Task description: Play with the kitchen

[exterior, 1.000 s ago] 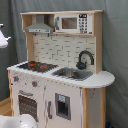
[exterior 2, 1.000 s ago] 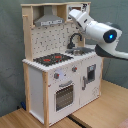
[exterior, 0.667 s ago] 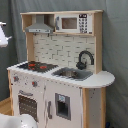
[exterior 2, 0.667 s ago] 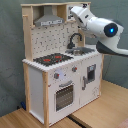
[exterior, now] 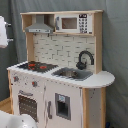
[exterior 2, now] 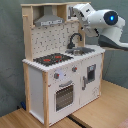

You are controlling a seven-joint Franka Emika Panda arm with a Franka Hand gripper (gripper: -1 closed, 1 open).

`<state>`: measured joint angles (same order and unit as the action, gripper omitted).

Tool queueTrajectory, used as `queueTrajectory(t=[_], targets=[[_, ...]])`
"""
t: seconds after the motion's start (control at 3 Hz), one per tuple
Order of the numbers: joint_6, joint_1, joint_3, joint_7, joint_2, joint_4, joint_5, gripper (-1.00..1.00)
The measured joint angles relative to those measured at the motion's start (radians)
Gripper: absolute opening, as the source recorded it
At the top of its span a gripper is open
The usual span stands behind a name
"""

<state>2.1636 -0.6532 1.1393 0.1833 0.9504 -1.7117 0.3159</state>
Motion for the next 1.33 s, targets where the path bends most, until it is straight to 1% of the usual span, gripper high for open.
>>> queueTrajectory(t=[0.67,1.0,1.33], targets=[[-0.164,0.002,0.003,0.0,-0.06,0.03,-0.15,1.0],[-0.253,-0.003,0.003,0.001,-0.099,0.042,-0.211,1.0],[-0.315,-0.027,0.006,0.003,-0.172,0.051,-0.248,1.0]])
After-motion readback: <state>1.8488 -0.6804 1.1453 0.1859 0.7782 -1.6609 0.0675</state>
